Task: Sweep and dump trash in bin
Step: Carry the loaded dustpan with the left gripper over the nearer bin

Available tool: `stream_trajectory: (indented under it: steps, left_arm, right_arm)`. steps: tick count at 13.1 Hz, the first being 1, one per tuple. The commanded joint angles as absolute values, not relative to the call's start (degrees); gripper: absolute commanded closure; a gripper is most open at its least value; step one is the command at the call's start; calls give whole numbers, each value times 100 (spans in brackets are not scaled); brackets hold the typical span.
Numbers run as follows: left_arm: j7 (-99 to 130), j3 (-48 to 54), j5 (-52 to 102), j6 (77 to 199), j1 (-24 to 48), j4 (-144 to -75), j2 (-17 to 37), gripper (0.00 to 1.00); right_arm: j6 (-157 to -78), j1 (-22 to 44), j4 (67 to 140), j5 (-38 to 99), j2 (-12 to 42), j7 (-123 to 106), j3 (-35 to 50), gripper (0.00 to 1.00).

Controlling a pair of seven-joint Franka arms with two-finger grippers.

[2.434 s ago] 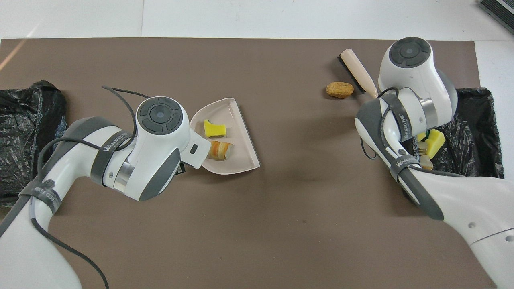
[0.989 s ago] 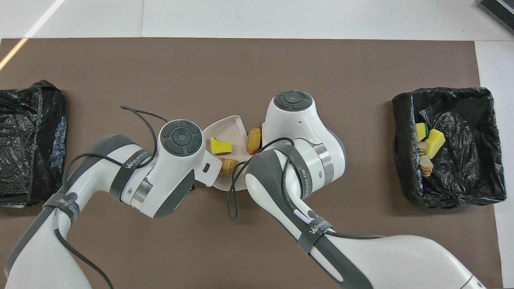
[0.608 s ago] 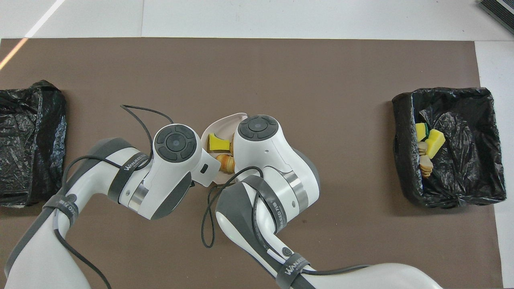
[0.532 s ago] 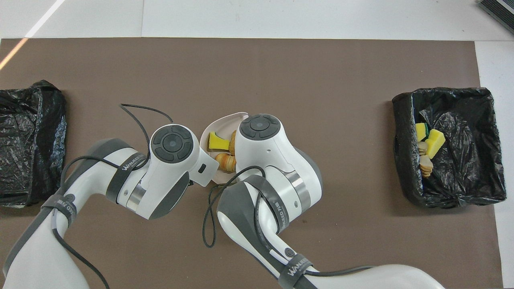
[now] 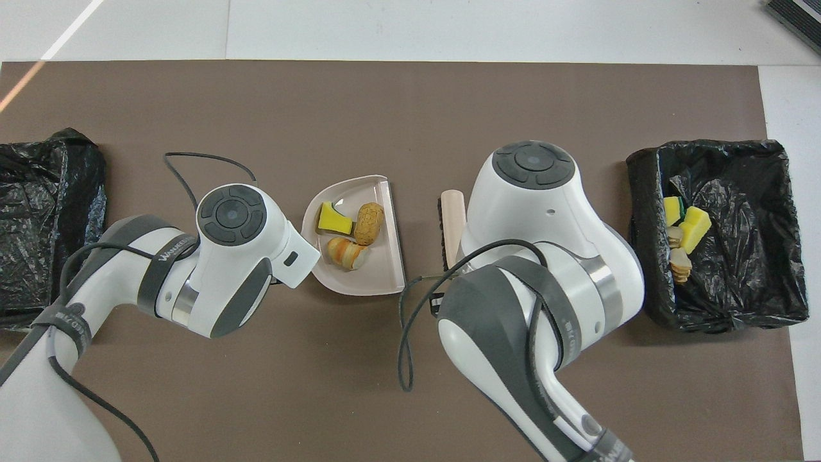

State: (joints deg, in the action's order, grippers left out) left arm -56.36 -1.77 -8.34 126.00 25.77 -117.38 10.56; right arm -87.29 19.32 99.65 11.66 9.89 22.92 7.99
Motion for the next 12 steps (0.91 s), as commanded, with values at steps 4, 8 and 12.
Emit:
stream_trajectory:
  steps: [4,8,12]
  left_arm:
    - [-6388,-176,-326,11699,2146,-11225,712,100]
    - [-7072,-193,-132,11076,1514,-10619,677,100]
    - [-8284,-202,-79,10881,582,-10275,729,100]
  right_arm:
    - [-10319,1055,12629,854,-263,1204,809,100]
    - [-9879,976,12700,88,-386,2196,809,100]
    - [-9933,573,13263,88,-1027,1918,817,100]
